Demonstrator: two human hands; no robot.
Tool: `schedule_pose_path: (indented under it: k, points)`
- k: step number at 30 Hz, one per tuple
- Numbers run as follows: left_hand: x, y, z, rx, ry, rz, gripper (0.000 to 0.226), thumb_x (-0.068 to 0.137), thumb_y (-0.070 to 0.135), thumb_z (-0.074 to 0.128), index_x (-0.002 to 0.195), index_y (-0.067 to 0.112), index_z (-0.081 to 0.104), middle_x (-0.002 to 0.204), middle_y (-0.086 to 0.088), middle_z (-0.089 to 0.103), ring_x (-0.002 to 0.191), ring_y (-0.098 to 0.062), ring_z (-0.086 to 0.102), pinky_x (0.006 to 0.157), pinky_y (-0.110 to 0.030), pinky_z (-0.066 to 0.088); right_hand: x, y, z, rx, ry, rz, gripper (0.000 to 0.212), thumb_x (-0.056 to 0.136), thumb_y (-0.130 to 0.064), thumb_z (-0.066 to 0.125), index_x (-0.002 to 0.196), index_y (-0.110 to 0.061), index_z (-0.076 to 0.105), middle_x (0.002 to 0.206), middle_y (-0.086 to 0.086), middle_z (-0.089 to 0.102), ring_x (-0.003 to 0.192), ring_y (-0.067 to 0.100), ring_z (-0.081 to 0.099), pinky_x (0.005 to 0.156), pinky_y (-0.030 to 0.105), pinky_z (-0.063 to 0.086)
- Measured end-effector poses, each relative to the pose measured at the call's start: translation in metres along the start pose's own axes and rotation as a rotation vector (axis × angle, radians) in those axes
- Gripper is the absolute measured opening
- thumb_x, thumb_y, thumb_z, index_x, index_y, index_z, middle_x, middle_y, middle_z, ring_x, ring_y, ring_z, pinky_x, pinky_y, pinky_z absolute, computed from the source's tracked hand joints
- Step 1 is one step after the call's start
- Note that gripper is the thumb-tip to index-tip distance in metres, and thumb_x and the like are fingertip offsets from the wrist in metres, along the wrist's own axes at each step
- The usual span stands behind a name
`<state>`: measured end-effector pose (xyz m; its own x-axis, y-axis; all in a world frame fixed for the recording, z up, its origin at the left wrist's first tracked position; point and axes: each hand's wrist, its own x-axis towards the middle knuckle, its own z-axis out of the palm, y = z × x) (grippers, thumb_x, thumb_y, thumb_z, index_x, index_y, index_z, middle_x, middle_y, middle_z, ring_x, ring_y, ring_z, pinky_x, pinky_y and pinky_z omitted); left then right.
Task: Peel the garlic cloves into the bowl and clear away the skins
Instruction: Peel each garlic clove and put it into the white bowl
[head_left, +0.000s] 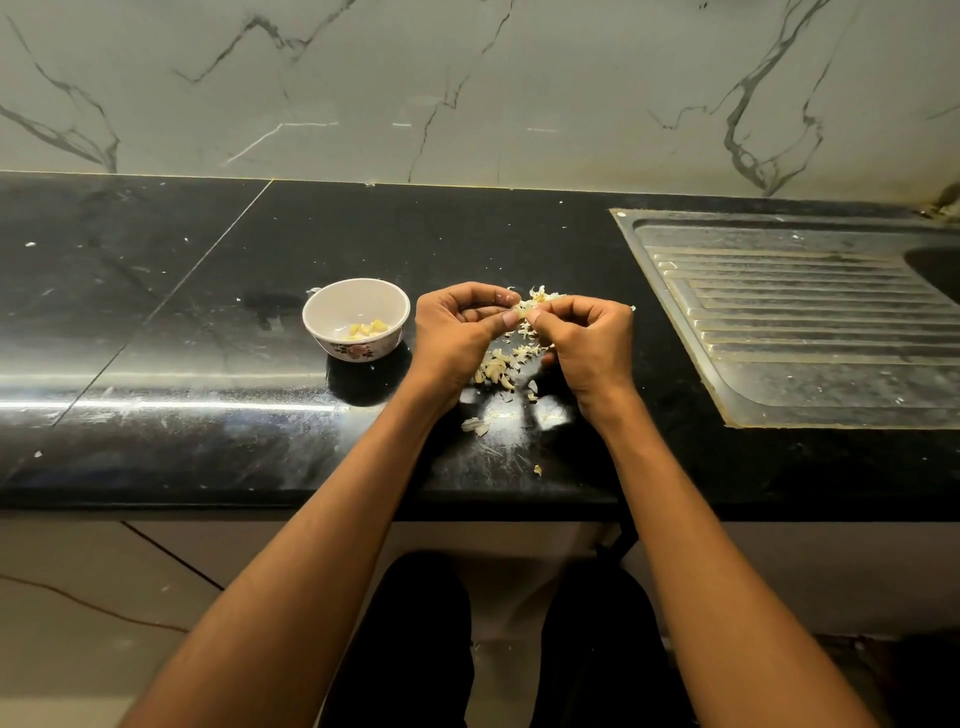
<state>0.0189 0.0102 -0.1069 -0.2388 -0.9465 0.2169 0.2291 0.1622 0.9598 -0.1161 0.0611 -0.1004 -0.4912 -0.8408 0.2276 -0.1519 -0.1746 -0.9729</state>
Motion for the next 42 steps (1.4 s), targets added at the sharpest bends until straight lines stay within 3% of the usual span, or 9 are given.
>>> schedule_pose_path:
  k: [9, 19, 24, 30, 42]
  points:
    - [-0.001, -0.0003, 0.0003, 0.023, -0.007, 0.011, 0.022, 0.078, -0.017, 0.076, 0.089, 0.002, 0.072, 0.086, -0.007, 0.076, 0.078, -0.013, 0.074, 0.077, -0.024, 0.06, -0.0019, -0.001, 0.0002, 0.005, -0.03, 0.008, 0.015, 0.085, -0.003, 0.078, 0.071, -0.008, 0.075, 0.068, 0.007, 0.068, 0.058, 0.014, 0.06, 0.046, 0.022, 0.048]
    - [-0.0009, -0.0001, -0.0004, 0.032, 0.025, 0.024, 0.027, 0.073, -0.017, 0.079, 0.078, 0.009, 0.074, 0.079, 0.0, 0.076, 0.083, -0.017, 0.074, 0.082, -0.03, 0.061, 0.0018, -0.0003, -0.0016, 0.187, -0.062, 0.152, 0.011, 0.084, -0.002, 0.075, 0.074, -0.004, 0.075, 0.066, 0.009, 0.067, 0.059, 0.018, 0.06, 0.046, 0.026, 0.045]
    - [-0.0029, 0.0008, 0.0013, 0.063, 0.031, 0.037, 0.023, 0.074, -0.012, 0.082, 0.082, 0.008, 0.076, 0.085, -0.008, 0.078, 0.083, -0.02, 0.076, 0.081, -0.028, 0.061, -0.0008, -0.0022, -0.0012, 0.101, -0.048, 0.069, 0.015, 0.084, -0.006, 0.079, 0.07, -0.01, 0.076, 0.067, 0.008, 0.071, 0.061, 0.02, 0.064, 0.045, 0.027, 0.049]
    - [-0.0033, -0.0012, 0.003, 0.107, 0.046, 0.065, 0.022, 0.074, -0.011, 0.083, 0.081, 0.009, 0.076, 0.084, -0.007, 0.078, 0.082, -0.019, 0.076, 0.08, -0.029, 0.061, -0.0006, -0.0004, 0.0003, 0.012, 0.011, 0.009, 0.021, 0.082, -0.004, 0.081, 0.066, -0.016, 0.076, 0.063, 0.002, 0.072, 0.053, 0.014, 0.062, 0.045, 0.026, 0.05]
    - [-0.0026, 0.0007, 0.0042, 0.054, 0.043, 0.028, 0.017, 0.076, -0.01, 0.082, 0.081, 0.005, 0.075, 0.079, -0.008, 0.077, 0.077, -0.021, 0.075, 0.075, -0.029, 0.062, -0.0011, -0.0012, 0.0004, -0.021, -0.001, -0.019, 0.013, 0.085, -0.004, 0.079, 0.073, -0.01, 0.076, 0.063, 0.002, 0.071, 0.051, 0.009, 0.061, 0.044, 0.022, 0.049]
